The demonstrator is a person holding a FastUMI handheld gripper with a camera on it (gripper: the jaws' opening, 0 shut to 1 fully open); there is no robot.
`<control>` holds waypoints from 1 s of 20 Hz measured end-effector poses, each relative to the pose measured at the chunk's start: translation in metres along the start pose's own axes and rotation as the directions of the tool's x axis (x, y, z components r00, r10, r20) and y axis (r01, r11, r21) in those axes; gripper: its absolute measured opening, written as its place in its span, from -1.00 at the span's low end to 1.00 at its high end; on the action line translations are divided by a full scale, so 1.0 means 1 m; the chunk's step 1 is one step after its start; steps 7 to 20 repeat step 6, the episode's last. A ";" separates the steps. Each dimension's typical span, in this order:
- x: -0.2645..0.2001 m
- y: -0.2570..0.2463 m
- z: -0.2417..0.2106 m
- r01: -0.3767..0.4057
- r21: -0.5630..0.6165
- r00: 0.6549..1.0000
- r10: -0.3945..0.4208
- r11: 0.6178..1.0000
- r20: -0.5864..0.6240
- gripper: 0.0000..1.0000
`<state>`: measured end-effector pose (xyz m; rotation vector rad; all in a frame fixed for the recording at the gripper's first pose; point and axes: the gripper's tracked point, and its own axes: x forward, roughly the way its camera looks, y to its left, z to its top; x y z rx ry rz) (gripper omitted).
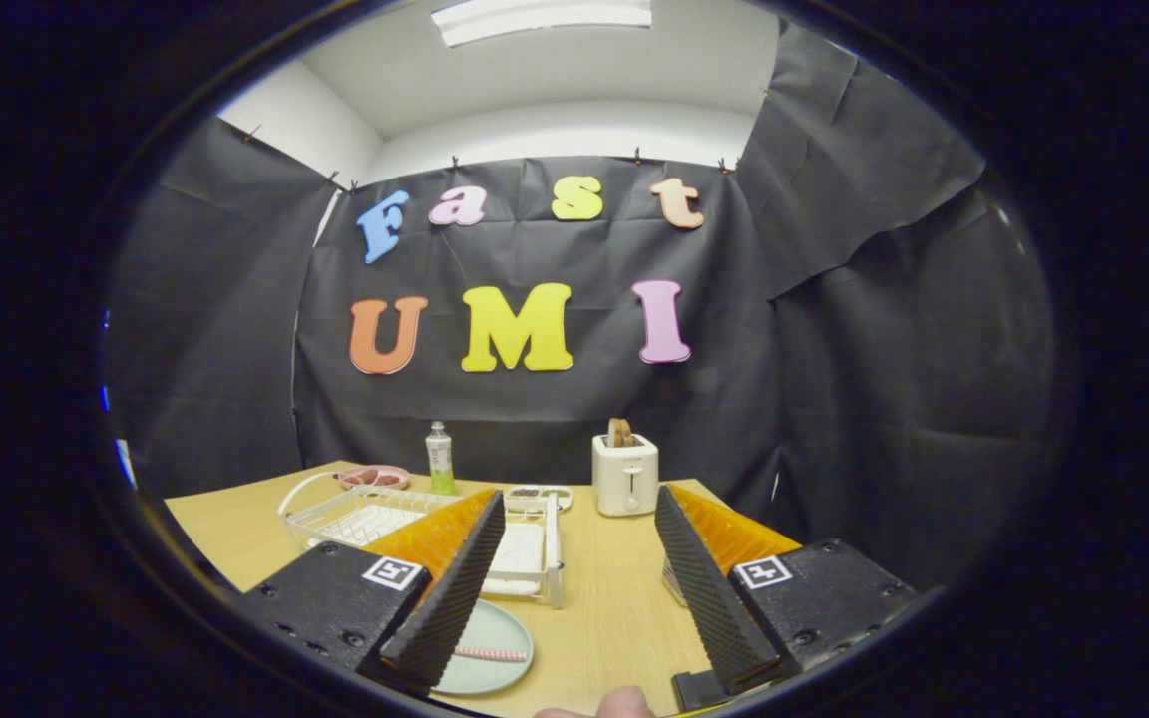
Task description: Take the plate from the dish rack, then take the spoon from the basket and place it into the plate.
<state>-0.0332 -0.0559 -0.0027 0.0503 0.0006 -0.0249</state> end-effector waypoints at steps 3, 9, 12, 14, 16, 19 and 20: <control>0.001 -0.002 -0.001 0.005 0.005 1.000 -0.005 1.000 0.000 0.96; 0.001 -0.003 0.001 0.011 0.004 1.000 -0.011 1.000 0.006 0.97; 0.001 -0.003 0.001 0.011 0.004 1.000 -0.011 1.000 0.006 0.97; 0.001 -0.003 0.001 0.011 0.004 1.000 -0.011 1.000 0.006 0.97; 0.001 -0.003 0.001 0.011 0.004 1.000 -0.011 1.000 0.006 0.97; 0.001 -0.003 0.001 0.011 0.004 1.000 -0.011 1.000 0.006 0.97; 0.001 -0.003 0.001 0.011 0.004 1.000 -0.011 1.000 0.006 0.97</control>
